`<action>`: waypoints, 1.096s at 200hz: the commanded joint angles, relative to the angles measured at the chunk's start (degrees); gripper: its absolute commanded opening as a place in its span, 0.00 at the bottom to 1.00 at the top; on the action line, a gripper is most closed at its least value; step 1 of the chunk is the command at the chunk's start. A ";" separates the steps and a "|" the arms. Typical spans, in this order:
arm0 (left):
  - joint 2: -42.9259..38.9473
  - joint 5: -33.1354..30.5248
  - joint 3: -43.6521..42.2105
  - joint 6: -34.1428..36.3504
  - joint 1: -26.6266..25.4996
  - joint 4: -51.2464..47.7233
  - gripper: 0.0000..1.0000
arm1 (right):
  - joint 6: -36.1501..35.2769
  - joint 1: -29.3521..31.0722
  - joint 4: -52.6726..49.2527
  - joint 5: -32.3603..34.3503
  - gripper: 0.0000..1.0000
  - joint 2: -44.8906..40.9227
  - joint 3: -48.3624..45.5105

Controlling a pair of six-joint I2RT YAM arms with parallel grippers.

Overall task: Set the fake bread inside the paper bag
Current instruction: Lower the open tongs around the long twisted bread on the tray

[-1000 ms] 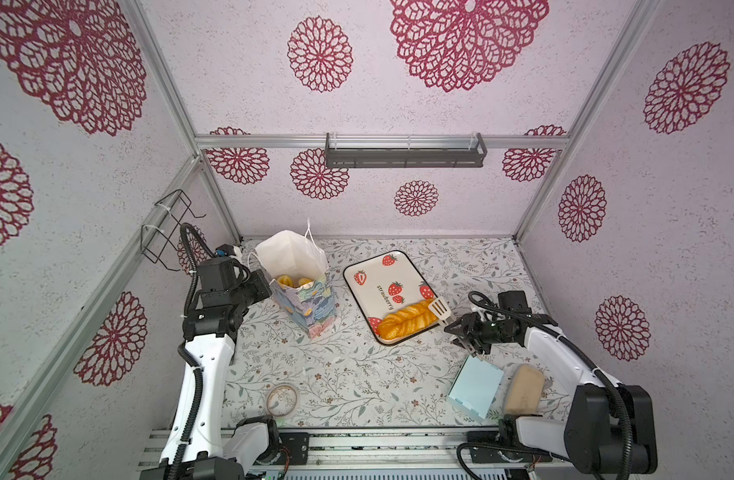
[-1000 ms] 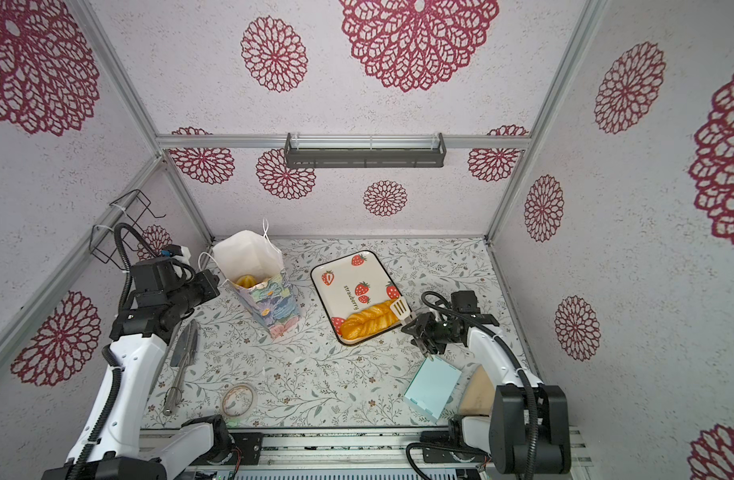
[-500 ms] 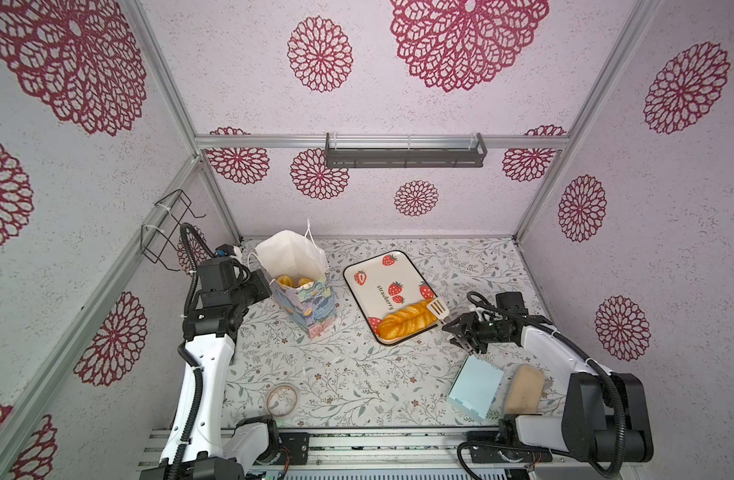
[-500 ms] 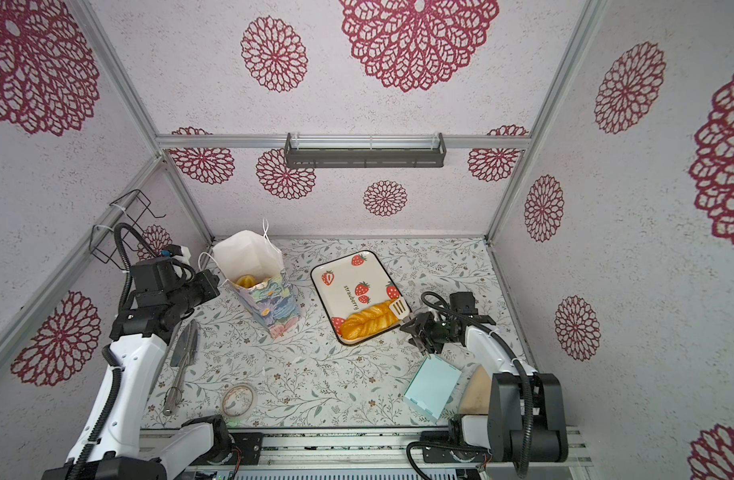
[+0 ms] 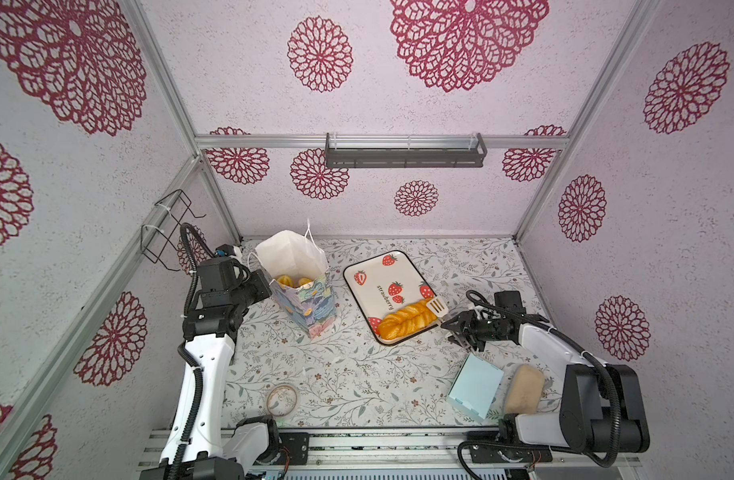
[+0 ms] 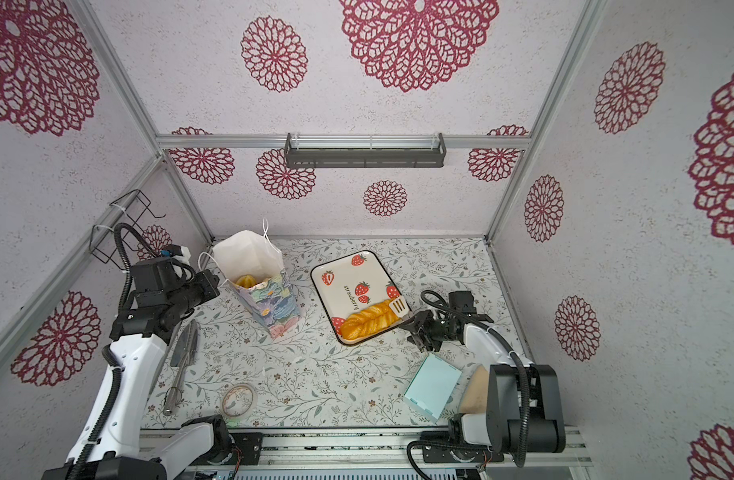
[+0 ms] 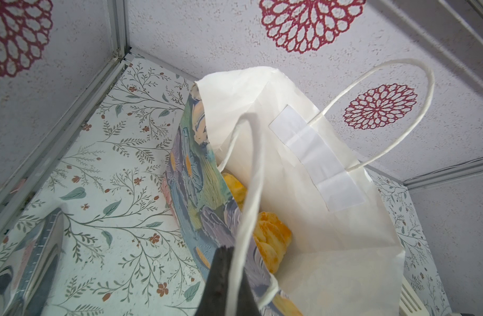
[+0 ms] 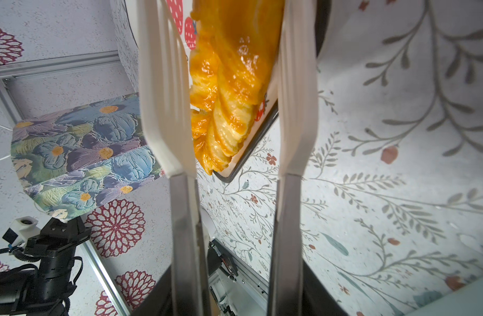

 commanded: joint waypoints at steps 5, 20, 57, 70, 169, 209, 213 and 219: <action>-0.19 -0.06 -0.36 -0.11 0.04 0.33 0.00 | -0.11 -0.15 0.58 -0.87 0.52 0.12 0.99; -0.13 0.09 -0.31 -0.25 0.16 0.42 0.00 | 0.72 -0.14 1.85 -1.22 0.52 0.25 0.87; 0.01 0.27 -0.18 -0.27 0.30 0.43 0.00 | 1.57 -0.02 3.97 -1.75 0.51 1.69 1.12; 0.05 0.34 -0.27 -0.19 0.28 0.40 0.00 | 1.97 0.15 4.71 -1.76 0.51 2.06 1.35; 0.39 0.54 -0.05 -0.40 0.42 0.42 0.00 | 0.30 0.94 2.98 -0.88 0.30 1.86 2.67; 0.29 0.77 -0.07 -0.51 0.43 0.42 0.00 | 1.40 0.99 5.45 -1.66 0.25 -0.91 1.70; 0.25 0.82 -0.09 -0.47 0.43 0.42 0.00 | 1.44 0.99 5.63 -1.76 0.24 -1.18 1.66; 0.22 0.72 -0.09 -0.51 0.43 0.38 0.00 | 1.67 0.97 5.94 -1.84 0.24 -1.61 1.57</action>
